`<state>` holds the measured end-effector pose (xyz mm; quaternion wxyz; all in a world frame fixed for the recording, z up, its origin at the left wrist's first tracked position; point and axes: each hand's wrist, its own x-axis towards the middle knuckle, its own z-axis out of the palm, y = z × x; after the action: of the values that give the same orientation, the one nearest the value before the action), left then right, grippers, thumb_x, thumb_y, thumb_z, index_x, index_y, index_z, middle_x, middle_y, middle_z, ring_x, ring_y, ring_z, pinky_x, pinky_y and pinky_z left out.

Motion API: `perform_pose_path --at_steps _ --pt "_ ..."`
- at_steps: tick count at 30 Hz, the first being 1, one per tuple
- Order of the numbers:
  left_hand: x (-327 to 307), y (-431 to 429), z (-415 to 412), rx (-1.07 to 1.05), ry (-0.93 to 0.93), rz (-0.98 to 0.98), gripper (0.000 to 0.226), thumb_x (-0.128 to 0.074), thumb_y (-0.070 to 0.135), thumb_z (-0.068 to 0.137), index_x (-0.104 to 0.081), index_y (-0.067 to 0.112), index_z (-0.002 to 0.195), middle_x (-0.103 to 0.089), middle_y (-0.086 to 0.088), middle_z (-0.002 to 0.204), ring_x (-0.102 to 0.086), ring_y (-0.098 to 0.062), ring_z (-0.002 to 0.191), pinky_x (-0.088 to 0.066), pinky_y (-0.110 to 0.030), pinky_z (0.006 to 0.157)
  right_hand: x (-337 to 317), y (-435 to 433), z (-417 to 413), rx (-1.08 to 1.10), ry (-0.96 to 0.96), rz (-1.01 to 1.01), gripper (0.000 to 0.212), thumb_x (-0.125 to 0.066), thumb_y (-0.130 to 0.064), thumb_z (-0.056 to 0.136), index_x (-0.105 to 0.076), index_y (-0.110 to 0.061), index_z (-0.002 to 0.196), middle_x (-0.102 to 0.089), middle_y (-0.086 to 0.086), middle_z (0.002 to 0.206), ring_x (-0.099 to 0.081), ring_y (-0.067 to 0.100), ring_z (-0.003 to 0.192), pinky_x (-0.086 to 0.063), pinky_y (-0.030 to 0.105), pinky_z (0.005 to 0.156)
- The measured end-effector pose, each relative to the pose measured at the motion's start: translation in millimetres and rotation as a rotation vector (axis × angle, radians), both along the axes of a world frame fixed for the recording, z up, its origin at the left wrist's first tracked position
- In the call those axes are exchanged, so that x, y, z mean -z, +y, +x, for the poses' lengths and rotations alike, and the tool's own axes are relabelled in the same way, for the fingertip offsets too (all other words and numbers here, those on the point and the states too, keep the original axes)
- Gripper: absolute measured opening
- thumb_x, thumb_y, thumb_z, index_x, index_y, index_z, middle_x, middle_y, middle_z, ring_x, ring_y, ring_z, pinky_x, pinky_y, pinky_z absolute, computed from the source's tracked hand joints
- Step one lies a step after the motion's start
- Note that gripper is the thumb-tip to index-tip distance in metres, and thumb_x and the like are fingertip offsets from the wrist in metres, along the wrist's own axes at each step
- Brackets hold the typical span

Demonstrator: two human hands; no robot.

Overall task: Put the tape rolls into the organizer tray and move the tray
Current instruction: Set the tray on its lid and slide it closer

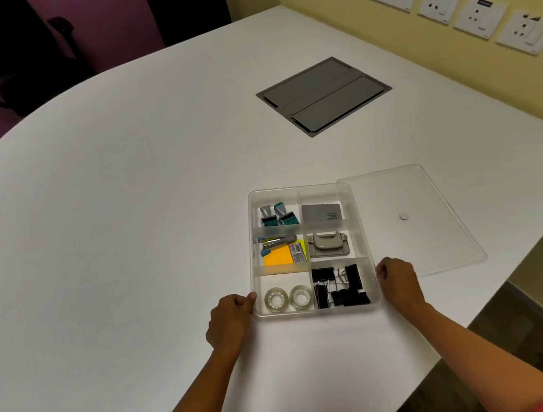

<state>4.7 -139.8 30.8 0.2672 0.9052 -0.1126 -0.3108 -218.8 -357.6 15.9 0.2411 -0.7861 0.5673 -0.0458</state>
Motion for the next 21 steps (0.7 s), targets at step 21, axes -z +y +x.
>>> perform_pose_path --at_steps 21 --pt "-7 -1 -4 -0.010 0.001 -0.010 0.038 -0.054 0.051 0.087 -0.065 0.018 0.069 -0.071 -0.006 0.081 -0.067 -0.027 0.083 -0.045 -0.034 0.075 -96 -8 8 0.040 0.180 -0.350 0.020 -0.050 0.021 0.082 -0.058 0.005 0.089 -0.064 0.028 0.088 -0.062 0.036 0.080 -0.040 0.033 0.060"
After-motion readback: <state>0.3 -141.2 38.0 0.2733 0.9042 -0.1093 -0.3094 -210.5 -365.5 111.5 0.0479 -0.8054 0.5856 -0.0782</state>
